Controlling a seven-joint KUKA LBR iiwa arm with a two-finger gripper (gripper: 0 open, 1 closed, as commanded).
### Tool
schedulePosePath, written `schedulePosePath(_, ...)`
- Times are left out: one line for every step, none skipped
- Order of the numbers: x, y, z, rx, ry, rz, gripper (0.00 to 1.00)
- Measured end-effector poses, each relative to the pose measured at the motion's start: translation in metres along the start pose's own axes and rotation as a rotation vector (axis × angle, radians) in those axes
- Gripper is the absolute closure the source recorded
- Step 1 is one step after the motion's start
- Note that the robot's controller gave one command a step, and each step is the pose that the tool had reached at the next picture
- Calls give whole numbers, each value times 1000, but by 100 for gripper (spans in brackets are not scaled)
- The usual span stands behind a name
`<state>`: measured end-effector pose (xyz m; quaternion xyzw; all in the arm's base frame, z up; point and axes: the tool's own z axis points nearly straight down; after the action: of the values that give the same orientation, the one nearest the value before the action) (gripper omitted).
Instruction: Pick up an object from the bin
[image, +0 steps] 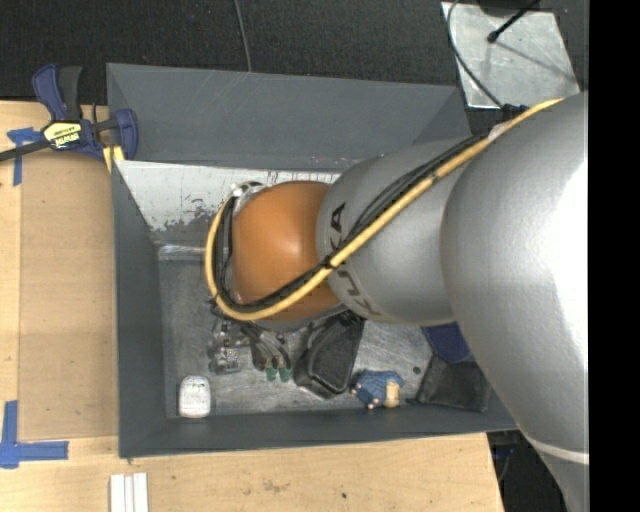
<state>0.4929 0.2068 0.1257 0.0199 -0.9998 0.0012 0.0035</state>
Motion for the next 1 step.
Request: schedulePosePath(-3,0,-4,-3,-8,2,0)
